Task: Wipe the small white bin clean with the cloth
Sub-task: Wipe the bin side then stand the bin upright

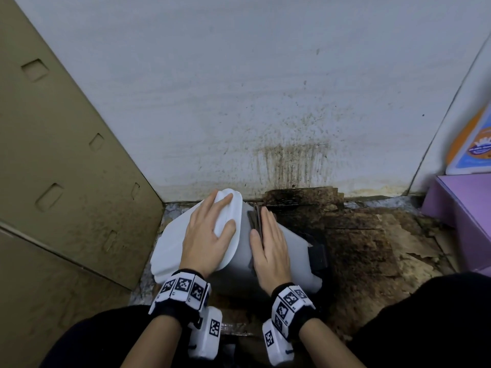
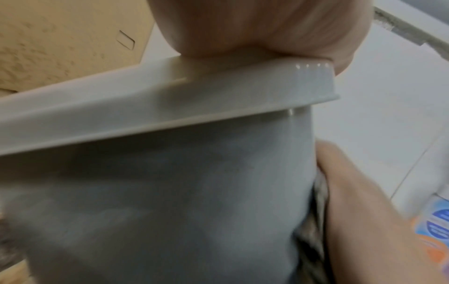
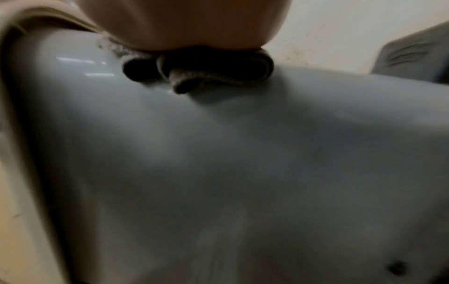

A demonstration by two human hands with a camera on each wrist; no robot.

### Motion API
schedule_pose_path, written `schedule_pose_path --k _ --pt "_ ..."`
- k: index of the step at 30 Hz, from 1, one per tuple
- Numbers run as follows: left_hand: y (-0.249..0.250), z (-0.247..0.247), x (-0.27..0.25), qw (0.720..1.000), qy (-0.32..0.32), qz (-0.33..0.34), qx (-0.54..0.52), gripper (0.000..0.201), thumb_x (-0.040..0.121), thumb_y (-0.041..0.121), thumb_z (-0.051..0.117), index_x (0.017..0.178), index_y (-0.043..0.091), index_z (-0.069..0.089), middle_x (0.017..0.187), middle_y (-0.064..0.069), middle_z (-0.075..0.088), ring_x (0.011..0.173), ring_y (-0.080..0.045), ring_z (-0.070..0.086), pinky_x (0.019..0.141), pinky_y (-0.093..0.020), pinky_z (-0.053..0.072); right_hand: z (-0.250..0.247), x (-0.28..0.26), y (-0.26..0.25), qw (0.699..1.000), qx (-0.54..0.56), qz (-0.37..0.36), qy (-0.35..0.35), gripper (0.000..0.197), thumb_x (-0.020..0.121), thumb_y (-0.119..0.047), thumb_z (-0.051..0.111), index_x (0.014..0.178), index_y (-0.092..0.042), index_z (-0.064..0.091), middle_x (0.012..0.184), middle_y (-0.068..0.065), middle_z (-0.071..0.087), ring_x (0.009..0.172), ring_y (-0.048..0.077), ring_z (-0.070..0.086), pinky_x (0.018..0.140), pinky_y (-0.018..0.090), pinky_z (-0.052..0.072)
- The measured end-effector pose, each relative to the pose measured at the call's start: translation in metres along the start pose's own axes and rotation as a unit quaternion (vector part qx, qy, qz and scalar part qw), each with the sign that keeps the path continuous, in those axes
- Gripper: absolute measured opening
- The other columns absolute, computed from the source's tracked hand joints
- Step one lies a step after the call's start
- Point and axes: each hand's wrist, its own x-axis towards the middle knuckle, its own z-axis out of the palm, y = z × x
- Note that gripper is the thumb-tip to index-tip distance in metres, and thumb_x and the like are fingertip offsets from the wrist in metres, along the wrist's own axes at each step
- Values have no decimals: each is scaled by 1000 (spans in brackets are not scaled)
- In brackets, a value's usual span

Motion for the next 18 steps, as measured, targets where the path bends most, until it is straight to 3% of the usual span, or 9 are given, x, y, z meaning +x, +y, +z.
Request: schedule_pose_path --k 4,8,14,18 --pt "-1 -2 3 1000 4 -8 -4 60 84 58 33 144 52 38 161 23 22 146 -7 22 114 -38 25 -11 -14 50 996 -25 79 8 67 100 -56 23 159 -29 11 166 -16 8 151 -2 4 121 21 3" --pt "-1 -1 3 1000 3 -4 -5 60 85 58 33 144 54 38 161 23 22 146 -7 21 114 -38 25 -17 -18 77 986 -35 165 3 57 107 -41 24 160 -23 10 167 -9 7 150 -1 3 122 22 -2" --pt "5 4 4 1000 8 5 12 62 84 58 31 145 50 38 161 21 23 146 -10 23 114 -38 26 -15 -7 53 975 17 219 16 53 109 -32 20 159 -21 9 167 -10 5 153 3 2 124 28 -2" --pt "8 8 5 1000 8 7 22 62 83 57 31 145 50 39 161 19 24 146 -10 23 116 -37 26 -9 -6 17 982 39 187 13 54 108 -38 23 159 -29 8 165 -19 4 151 -2 0 121 26 -2"
